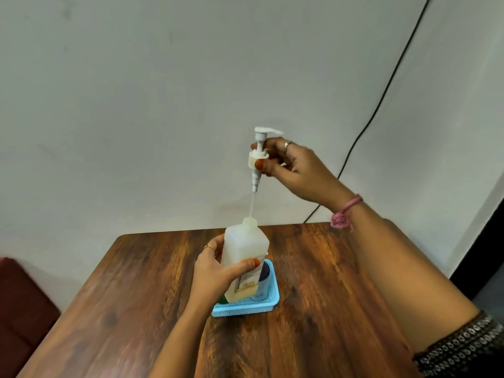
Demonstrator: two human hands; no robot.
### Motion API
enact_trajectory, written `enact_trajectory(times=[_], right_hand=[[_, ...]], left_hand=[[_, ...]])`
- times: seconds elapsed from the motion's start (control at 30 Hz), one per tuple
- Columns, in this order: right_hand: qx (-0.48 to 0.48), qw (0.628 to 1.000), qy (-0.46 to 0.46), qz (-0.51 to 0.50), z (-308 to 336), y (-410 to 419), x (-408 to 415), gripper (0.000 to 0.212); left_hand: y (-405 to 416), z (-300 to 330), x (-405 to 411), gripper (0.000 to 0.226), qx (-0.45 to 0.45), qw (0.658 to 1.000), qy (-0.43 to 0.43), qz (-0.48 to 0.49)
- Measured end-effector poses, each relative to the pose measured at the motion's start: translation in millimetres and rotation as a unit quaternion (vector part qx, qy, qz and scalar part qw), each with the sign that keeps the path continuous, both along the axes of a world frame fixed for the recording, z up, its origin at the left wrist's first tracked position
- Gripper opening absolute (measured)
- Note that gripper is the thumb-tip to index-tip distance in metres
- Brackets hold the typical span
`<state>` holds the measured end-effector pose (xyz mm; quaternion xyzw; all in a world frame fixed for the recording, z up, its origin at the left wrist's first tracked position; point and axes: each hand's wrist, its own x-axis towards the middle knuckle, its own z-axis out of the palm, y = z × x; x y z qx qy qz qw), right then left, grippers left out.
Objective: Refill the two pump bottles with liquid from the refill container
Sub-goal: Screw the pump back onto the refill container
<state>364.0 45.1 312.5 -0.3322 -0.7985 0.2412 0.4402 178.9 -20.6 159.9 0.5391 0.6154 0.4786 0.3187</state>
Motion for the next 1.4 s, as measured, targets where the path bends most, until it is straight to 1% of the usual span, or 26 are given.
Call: enact_trajectory(times=[0.17,0.27,0.33,0.43,0.63,0.77,0.83,0.9,0.97,1.07,1.17,1.2,1.27,1.33,1.4], right_hand=[[-0.020,0.998,-0.061,0.024,-15,-5,-6,0.033],[-0.033,0.995,-0.095,0.029,-17,-5,-6,0.035],[-0.034,0.992,-0.115,0.032,-18,-6,-5,0.036],[-0.027,0.991,-0.128,0.038,-20,-8,-4,0.041],[-0.042,0.994,-0.102,0.024,-27,-7,-1,0.040],[-0.014,0.992,-0.121,-0.021,-30,-5,-3,0.039],[-0.005,0.990,-0.130,-0.046,-31,-5,-3,0.045],[-0.015,0.990,-0.124,-0.060,-30,-5,-2,0.047],[-0.043,0.990,-0.121,-0.051,-26,-5,1,0.047],[-0.119,0.988,-0.093,0.018,-22,-4,6,0.055],[-0.168,0.982,-0.034,0.079,-26,-3,6,0.046],[-0.169,0.982,-0.018,0.076,-28,-3,5,0.042],[-0.146,0.989,0.005,0.022,-33,-3,0,0.039],[-0.120,0.992,0.016,-0.045,-36,-5,-6,0.045],[-0.113,0.991,0.001,-0.068,-36,-5,-7,0.054]], left_hand=[[-1,20,6,0.088,0.015,0.999,-0.046,-0.012],[-3,32,8,0.086,0.029,0.997,-0.066,-0.017],[-4,40,8,0.089,0.038,0.996,-0.080,-0.023],[-4,50,10,0.091,0.046,0.993,-0.100,-0.033],[-2,56,15,0.082,0.047,0.994,-0.092,-0.023],[2,55,18,0.078,0.046,0.996,-0.074,-0.007],[3,54,19,0.077,0.046,0.996,-0.072,-0.003],[3,54,21,0.077,0.046,0.997,-0.069,-0.004],[4,54,22,0.077,0.045,0.997,-0.066,-0.008],[5,53,22,0.077,0.041,0.997,-0.064,-0.010],[5,53,24,0.075,0.042,0.997,-0.061,-0.013],[5,53,25,0.074,0.043,0.997,-0.064,-0.013],[5,53,27,0.073,0.044,0.997,-0.067,-0.010],[4,53,27,0.073,0.044,0.997,-0.069,-0.008],[5,51,27,0.074,0.043,0.996,-0.074,-0.010]])
